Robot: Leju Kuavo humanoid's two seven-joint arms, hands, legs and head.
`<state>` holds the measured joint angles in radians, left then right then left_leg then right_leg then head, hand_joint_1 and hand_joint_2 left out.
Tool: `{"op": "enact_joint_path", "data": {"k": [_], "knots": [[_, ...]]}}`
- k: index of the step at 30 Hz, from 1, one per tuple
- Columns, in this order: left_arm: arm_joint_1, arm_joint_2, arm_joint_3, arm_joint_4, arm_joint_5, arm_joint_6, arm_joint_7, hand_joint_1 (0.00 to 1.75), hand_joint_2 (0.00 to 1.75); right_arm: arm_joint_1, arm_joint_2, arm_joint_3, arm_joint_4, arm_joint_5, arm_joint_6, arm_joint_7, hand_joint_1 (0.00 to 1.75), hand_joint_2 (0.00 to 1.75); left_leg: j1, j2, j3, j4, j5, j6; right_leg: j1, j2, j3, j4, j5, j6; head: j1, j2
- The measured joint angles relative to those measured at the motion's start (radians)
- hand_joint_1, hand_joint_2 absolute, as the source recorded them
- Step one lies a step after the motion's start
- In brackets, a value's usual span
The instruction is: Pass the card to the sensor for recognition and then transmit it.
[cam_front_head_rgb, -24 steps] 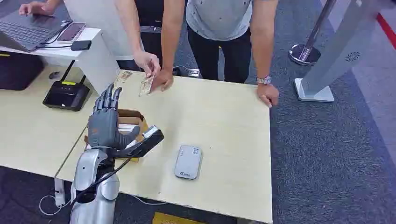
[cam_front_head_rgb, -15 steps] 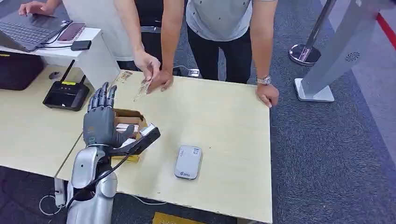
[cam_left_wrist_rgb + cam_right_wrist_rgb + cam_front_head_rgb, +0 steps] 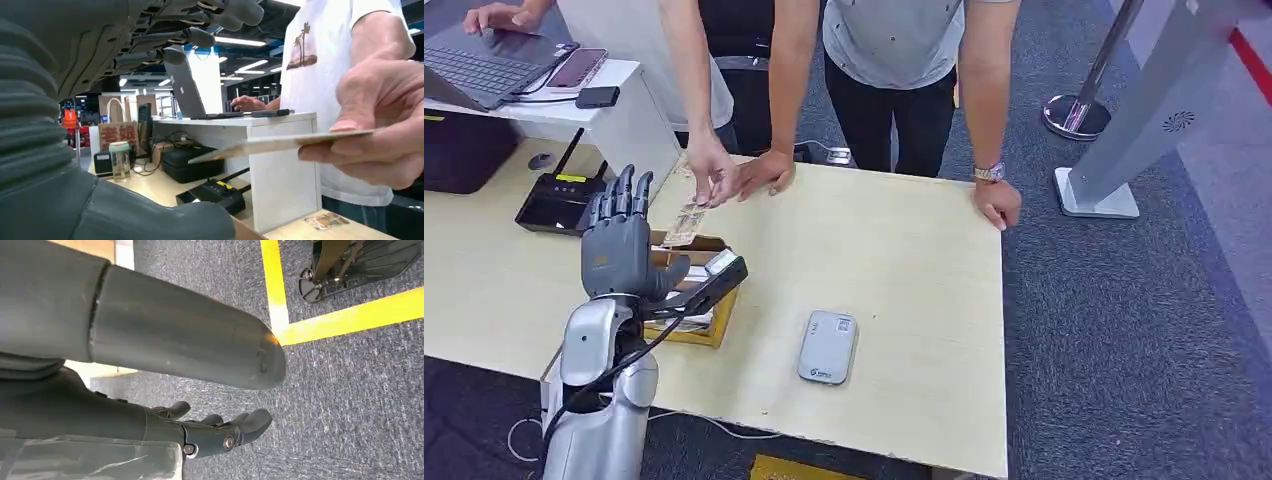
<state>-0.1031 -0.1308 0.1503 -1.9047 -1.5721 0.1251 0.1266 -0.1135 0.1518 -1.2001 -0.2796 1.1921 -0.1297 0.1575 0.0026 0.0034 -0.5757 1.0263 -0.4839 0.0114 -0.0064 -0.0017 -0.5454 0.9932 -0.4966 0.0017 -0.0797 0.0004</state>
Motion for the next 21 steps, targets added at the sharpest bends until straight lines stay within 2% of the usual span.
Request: {"op": "enact_joint_path", "data": {"k": [4,5,6,10,21], "knots": [[-0.002,0.006,-0.011,0.004,0.0,-0.004,0.015,0.0,1.75,0.0,0.0,0.0,0.0,0.002,0.0,0.0,0.0,0.0,0.0,0.0,0.0,0.0,0.0,0.0,0.0,0.0,0.0,0.0,0.0,0.0,0.0,0.0],[-0.004,0.006,-0.017,0.007,0.0,-0.005,0.018,0.1,1.75,0.0,0.0,0.001,0.0,0.002,0.0,0.0,0.0,0.0,0.0,0.0,0.0,0.0,0.0,0.0,0.0,0.0,0.0,0.0,0.0,0.0,0.0,0.0],[-0.005,0.006,-0.022,0.007,0.0,-0.006,0.017,1.75,1.75,0.0,0.0,0.001,0.0,0.003,0.0,0.0,0.0,0.0,0.0,0.0,0.0,0.0,0.0,0.0,0.0,0.0,0.0,0.0,0.0,0.0,0.0,0.0],[-0.005,0.004,-0.04,0.007,0.0,-0.027,-0.002,1.75,1.75,0.0,0.0,0.002,0.0,0.004,0.003,0.0,0.0,0.0,0.0,0.0,0.0,0.0,0.0,0.0,0.0,0.0,0.0,0.0,0.0,0.0,0.0,0.0],[-0.005,0.002,-0.076,0.007,0.0,-0.031,0.001,1.75,1.75,0.0,0.0,0.002,0.0,0.011,0.008,0.001,0.0,0.0,0.0,0.0,0.0,0.0,0.0,0.0,0.0,0.0,0.0,0.0,0.0,0.0,0.0,0.0]]}}
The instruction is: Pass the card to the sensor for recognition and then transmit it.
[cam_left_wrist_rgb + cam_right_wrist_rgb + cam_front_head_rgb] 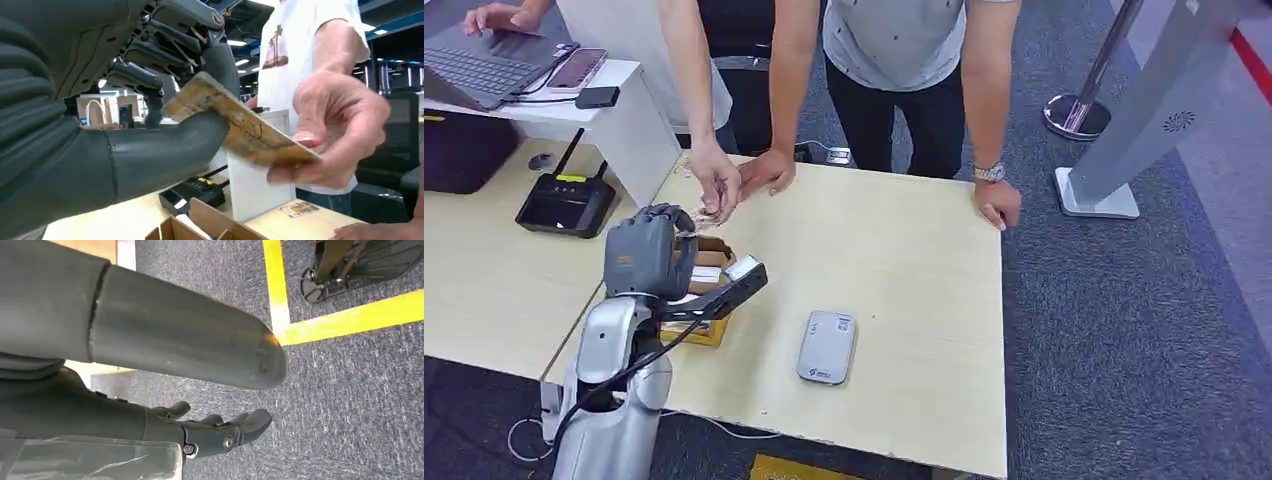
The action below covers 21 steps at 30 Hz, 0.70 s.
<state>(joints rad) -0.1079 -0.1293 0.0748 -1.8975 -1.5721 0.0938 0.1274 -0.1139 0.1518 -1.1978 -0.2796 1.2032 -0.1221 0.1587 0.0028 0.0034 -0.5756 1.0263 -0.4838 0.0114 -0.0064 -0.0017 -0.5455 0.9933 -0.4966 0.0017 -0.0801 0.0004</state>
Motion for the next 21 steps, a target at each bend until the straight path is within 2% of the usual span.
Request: {"op": "enact_joint_path", "data": {"k": [12,17,21], "knots": [[0.0,-0.002,-0.015,0.0,0.0,0.0,0.0,1.75,1.75,0.0,0.0,0.003,0.0,0.0,0.0,0.0,0.0,0.0,0.0,0.0,0.0,0.0,0.0,0.0,0.0,0.0,0.0,0.0,0.0,0.0,0.0,0.0],[0.001,-0.006,-0.019,0.0,0.0,-0.005,-0.018,1.75,1.75,0.0,0.0,0.006,0.0,0.001,0.003,0.001,0.0,0.0,0.0,0.0,0.0,0.0,0.0,0.0,0.0,0.0,0.0,0.0,0.0,0.0,0.0,0.0],[0.007,-0.005,-0.049,0.005,0.0,-0.009,-0.003,1.75,1.75,0.0,0.0,0.006,0.0,0.002,0.003,0.0,0.0,0.0,0.0,0.0,0.0,0.0,0.0,0.0,0.0,0.0,0.0,0.0,0.0,0.0,0.0,0.0]]}}
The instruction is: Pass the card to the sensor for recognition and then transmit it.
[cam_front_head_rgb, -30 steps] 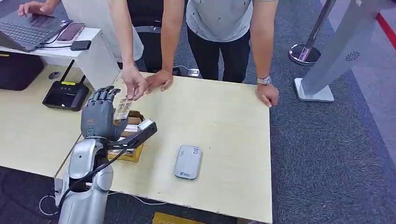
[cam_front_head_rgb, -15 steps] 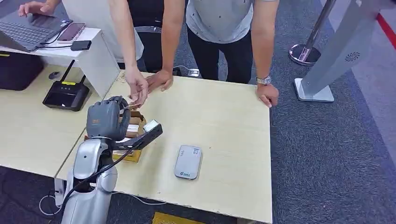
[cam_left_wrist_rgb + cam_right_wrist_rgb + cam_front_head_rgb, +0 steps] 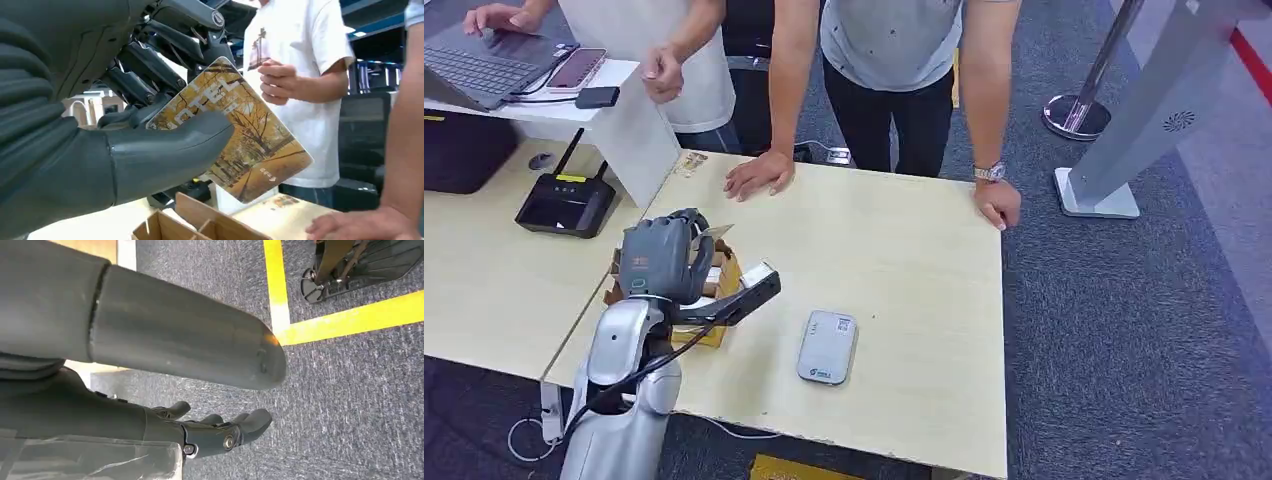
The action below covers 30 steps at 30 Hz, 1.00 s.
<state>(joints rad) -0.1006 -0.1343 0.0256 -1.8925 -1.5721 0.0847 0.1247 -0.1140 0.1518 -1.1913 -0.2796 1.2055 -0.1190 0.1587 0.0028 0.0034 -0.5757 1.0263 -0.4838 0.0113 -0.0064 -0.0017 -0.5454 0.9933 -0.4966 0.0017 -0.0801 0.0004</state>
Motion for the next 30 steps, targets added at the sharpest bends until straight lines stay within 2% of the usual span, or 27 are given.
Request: {"op": "enact_joint_path", "data": {"k": [7,11,17,30], "knots": [[0.036,0.009,-0.083,0.046,0.0,0.018,0.025,1.75,1.75,0.0,0.0,0.005,0.0,0.009,0.002,-0.003,0.0,0.0,0.0,0.0,0.0,0.0,0.0,0.0,0.0,0.0,0.0,0.0,0.0,0.0,0.0,0.0],[0.052,0.007,-0.111,0.086,0.0,0.022,0.005,1.75,1.75,0.0,0.0,0.008,0.0,0.016,0.003,-0.003,0.0,0.0,0.0,0.0,0.0,0.0,0.0,0.0,0.0,0.0,0.0,0.0,0.0,0.0,0.0,0.0],[0.066,-0.027,-0.133,0.156,0.0,0.023,-0.052,1.75,1.75,0.0,0.0,0.01,0.0,0.026,0.005,-0.003,0.0,0.0,0.0,0.0,0.0,0.0,0.0,0.0,0.0,0.0,0.0,0.0,0.0,0.0,0.0,0.0],[0.074,-0.092,-0.156,0.281,0.004,0.037,-0.082,1.75,1.75,0.0,0.0,0.016,0.0,0.038,0.012,-0.011,0.0,0.0,0.0,0.0,0.0,0.0,0.0,0.0,0.0,0.0,0.0,0.0,0.0,0.0,0.0,0.0]]}}
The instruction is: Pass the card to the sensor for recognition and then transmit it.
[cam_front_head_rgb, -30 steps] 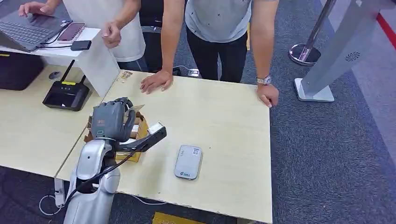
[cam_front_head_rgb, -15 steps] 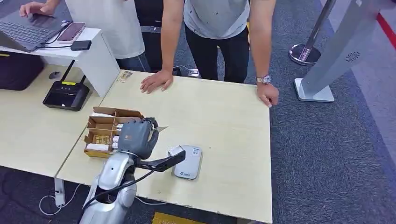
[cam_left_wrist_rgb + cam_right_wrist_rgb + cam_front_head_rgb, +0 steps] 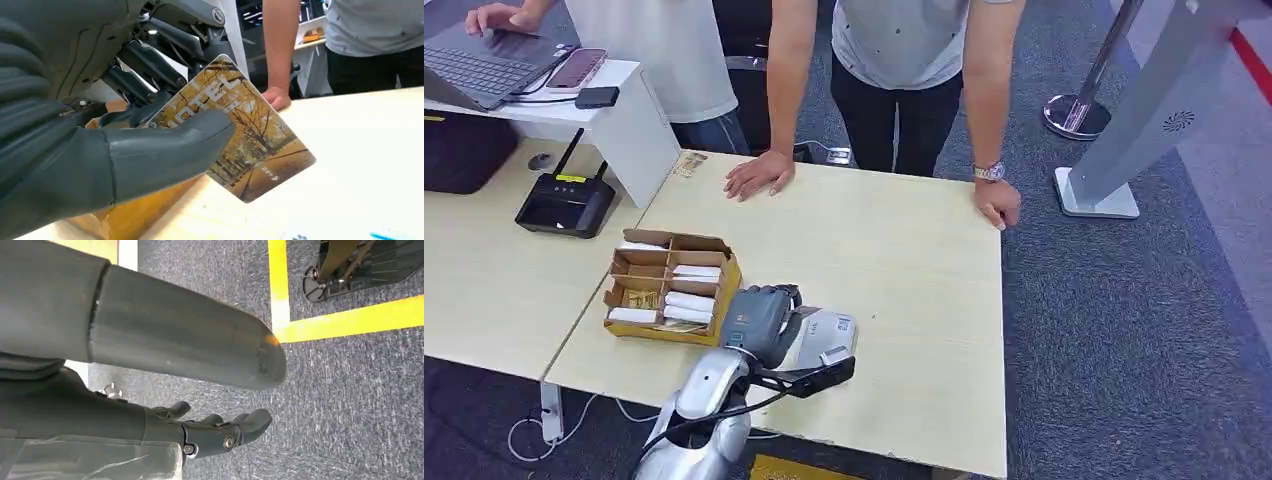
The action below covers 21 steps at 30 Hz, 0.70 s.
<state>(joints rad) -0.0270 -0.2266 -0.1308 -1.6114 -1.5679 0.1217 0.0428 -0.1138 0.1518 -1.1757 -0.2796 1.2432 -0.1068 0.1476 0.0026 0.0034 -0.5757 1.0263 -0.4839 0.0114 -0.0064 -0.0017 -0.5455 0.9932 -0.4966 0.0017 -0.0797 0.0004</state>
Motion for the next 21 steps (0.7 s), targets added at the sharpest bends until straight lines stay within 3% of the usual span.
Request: {"op": "enact_joint_path", "data": {"k": [11,21], "knots": [[0.001,-0.044,0.0,0.066,0.025,0.002,-0.031,1.75,1.75,0.0,0.0,0.011,0.0,0.031,0.004,0.005,0.0,0.0,0.0,0.0,0.0,0.0,0.0,0.0,0.0,0.0,0.0,0.0,0.0,0.0,0.0,0.0],[-0.002,-0.05,-0.001,0.118,0.048,0.002,-0.047,1.75,1.75,0.0,0.0,0.026,0.0,0.045,0.004,0.006,0.0,0.0,0.0,0.0,0.0,0.0,0.0,0.0,0.0,0.0,0.0,0.0,0.0,0.0,0.0,0.0]]}}
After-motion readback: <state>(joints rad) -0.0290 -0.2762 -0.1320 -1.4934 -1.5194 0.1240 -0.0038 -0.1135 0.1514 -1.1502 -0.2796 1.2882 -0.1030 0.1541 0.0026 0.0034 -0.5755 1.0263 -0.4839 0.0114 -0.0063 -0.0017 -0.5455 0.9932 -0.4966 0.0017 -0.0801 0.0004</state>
